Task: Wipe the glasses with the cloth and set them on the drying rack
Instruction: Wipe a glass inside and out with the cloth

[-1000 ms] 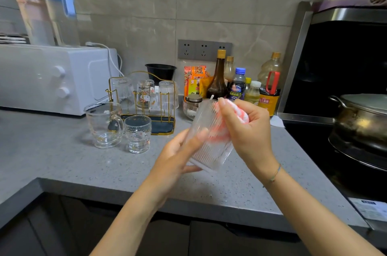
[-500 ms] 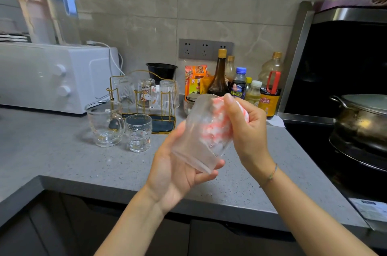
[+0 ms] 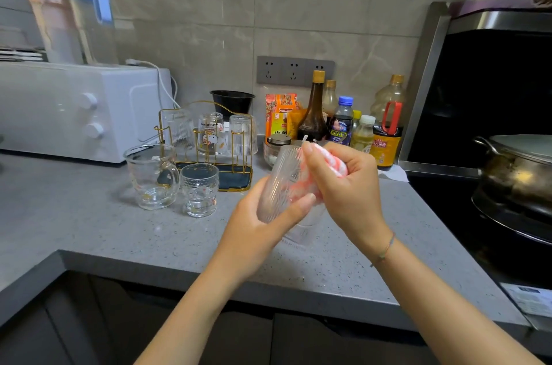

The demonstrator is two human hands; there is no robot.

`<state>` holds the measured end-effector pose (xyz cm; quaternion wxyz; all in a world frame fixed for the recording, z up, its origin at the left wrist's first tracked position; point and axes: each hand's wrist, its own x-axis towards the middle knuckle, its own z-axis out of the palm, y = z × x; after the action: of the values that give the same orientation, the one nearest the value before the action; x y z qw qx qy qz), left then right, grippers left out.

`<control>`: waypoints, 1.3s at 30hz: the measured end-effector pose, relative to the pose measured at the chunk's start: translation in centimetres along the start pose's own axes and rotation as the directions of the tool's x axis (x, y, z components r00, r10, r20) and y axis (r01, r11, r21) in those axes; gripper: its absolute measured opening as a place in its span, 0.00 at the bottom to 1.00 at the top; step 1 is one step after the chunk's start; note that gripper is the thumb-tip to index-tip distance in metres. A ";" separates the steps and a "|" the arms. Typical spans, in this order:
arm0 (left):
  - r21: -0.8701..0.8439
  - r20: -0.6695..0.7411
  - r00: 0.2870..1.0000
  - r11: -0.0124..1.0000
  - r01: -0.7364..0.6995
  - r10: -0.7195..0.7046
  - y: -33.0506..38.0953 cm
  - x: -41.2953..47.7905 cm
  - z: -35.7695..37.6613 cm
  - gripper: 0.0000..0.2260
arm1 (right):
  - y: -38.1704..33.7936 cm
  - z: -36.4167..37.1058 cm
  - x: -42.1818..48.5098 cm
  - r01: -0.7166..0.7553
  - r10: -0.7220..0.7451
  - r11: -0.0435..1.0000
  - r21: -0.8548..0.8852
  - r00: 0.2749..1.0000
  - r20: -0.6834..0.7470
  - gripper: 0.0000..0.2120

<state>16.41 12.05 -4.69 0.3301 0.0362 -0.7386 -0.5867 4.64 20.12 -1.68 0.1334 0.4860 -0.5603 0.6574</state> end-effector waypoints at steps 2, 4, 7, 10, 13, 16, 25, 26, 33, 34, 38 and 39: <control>-0.032 -0.009 1.000 0.999 -0.030 0.030 -0.1 -0.2 0.1 0.22 | -0.1 0.2 0.0 0.010 -0.010 1.000 0.000 1.000 0.007 0.23; -0.102 0.005 1.000 0.995 0.023 -0.023 -0.1 -0.4 -0.1 0.24 | -0.4 0.2 0.0 0.026 -0.026 1.000 -0.011 0.999 0.019 0.23; -0.309 0.079 0.984 0.934 0.179 -0.162 0.2 -0.8 -0.3 0.27 | -0.9 0.1 0.2 0.035 -0.036 0.997 0.063 0.999 0.019 0.22; -0.561 0.215 0.942 0.757 0.334 -0.257 0.8 -1.0 0.0 0.23 | -1.0 0.0 0.3 0.024 -0.023 0.984 0.176 1.000 -0.004 0.26; -0.703 0.381 0.889 0.544 0.458 -0.255 0.5 -0.9 -0.2 0.30 | -0.9 0.0 -0.1 -0.027 0.030 0.973 0.228 1.000 -0.008 0.28; -0.650 0.358 0.895 0.617 0.444 -0.267 0.1 -0.7 -0.3 0.30 | -0.6 -0.3 0.0 -0.080 0.082 0.972 0.220 0.997 0.000 0.18; -0.049 0.024 0.997 0.996 0.080 -0.079 0.0 0.1 0.0 0.30 | -0.1 -0.2 0.3 -0.029 0.030 0.999 0.016 0.999 -0.027 0.20; -0.041 0.021 0.998 0.998 0.056 -0.055 -0.1 0.1 0.1 0.29 | -0.1 -0.1 0.3 -0.033 0.033 0.999 0.019 0.999 -0.031 0.21; -0.372 0.099 0.969 0.895 0.246 -0.225 0.4 -0.3 -0.2 0.20 | -0.7 0.2 0.3 -0.024 0.029 0.987 0.159 0.999 -0.030 0.28; -0.470 0.147 0.955 0.831 0.296 -0.257 0.5 -0.5 -0.1 0.20 | -0.7 0.2 0.3 -0.034 0.042 0.977 0.210 0.999 -0.033 0.29; -0.684 0.296 0.914 0.607 0.405 -0.276 0.1 -0.6 0.0 0.27 | -0.5 0.2 0.0 -0.092 0.103 0.961 0.261 0.994 -0.028 0.19; -0.679 0.305 0.911 0.608 0.411 -0.276 -0.1 -0.5 0.0 0.27 | -0.4 0.2 -0.1 -0.109 0.119 0.961 0.253 0.993 -0.023 0.16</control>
<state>16.80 12.21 -5.05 0.1336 -0.0068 -0.4466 -0.8847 5.07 20.11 -1.50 0.0434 0.4533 -0.4969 0.7387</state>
